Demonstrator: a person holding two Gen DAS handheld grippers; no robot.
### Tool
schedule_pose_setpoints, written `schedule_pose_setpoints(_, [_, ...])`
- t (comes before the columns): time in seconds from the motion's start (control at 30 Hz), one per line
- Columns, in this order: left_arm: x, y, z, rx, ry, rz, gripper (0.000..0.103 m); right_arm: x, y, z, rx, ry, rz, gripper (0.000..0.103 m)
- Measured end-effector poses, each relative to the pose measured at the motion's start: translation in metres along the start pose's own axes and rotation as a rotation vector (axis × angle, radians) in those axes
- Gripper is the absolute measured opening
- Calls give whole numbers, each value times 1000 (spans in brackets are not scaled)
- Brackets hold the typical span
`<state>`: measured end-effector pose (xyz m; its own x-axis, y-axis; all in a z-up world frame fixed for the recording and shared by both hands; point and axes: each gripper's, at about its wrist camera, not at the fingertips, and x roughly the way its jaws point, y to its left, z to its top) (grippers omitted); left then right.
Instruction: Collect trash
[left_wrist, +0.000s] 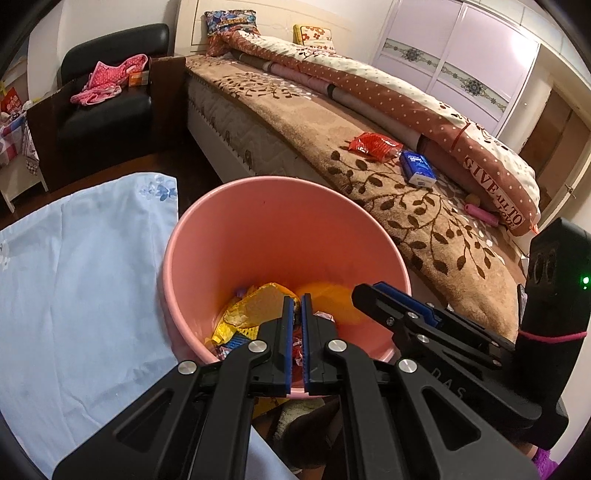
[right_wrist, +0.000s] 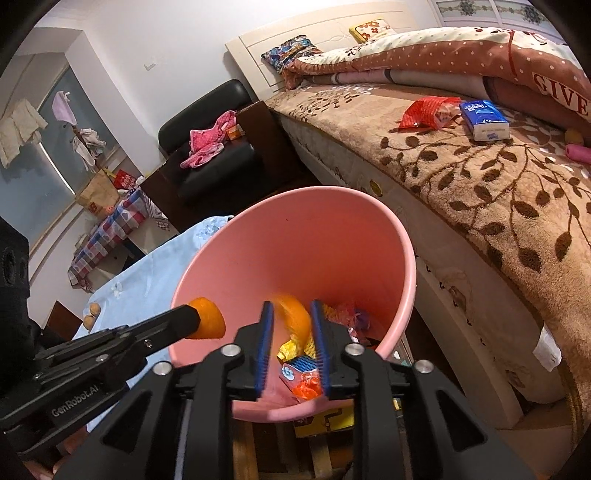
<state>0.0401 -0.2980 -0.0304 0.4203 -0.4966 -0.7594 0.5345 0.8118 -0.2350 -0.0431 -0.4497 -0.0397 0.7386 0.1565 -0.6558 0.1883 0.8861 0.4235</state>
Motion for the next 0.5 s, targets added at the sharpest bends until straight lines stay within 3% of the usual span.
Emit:
schedule_pose_setpoints(0.13, [1, -1, 0, 0, 9, 1, 7, -2, 0, 0, 0, -9, -1, 33])
schedule_pose_setpoints(0.27, [-3, -2, -1, 3, -13, 6, 36, -4, -1, -1, 5, -12, 0, 35])
schedule_pose_setpoints(0.5, [-11, -3, 0, 6, -34, 3, 39, -8, 0, -3, 8, -21, 9, 38])
